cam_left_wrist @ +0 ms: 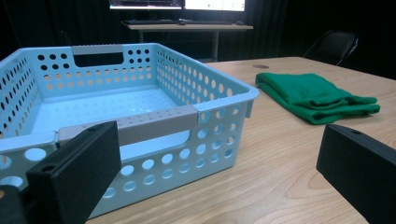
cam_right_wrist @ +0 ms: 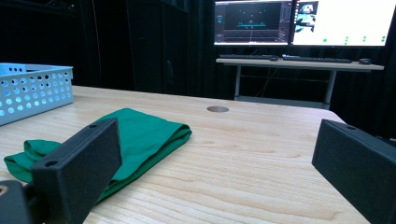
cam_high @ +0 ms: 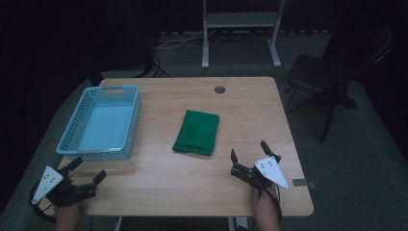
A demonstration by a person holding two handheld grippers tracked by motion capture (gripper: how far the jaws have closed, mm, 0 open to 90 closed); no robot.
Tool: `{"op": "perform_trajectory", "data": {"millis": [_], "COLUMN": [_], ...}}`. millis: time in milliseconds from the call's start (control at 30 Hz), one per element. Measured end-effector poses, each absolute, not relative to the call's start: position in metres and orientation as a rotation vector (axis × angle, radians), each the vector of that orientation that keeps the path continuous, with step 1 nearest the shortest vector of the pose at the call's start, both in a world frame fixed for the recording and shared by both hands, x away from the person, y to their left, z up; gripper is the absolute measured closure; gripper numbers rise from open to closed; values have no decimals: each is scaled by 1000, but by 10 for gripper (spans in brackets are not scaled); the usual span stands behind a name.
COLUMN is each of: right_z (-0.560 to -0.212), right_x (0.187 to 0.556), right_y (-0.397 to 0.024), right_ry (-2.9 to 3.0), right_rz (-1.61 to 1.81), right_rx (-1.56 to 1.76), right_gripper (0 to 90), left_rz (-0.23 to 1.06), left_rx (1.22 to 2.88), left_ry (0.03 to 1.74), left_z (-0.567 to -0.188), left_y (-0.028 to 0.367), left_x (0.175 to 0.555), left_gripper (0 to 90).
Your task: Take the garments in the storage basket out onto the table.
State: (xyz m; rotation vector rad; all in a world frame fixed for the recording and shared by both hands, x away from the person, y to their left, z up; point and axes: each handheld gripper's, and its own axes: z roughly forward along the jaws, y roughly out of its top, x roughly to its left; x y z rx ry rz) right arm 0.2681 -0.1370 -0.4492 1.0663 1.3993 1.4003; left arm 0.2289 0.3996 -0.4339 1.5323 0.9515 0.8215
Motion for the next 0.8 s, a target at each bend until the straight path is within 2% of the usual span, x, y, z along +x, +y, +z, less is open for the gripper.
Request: {"op": "perform_trajectory", "data": {"millis": [300, 533, 800], "right_z": [-449, -449, -449], "right_x": [268, 268, 268], "right_y": [-137, -137, -137], "right_ry": [1399, 1400, 1400], "right_rz": [1401, 1399, 1399], "right_rx": [1069, 1066, 1066], "right_gripper": [9, 10, 9], "left_rz": [834, 854, 863], "left_rx": [1489, 1541, 1514], "left_ry": [981, 957, 964], "left_z": [-435, -438, -438], "left_y": [411, 401, 402], "left_x": [230, 232, 231], "left_gripper": [0, 0, 0]}}
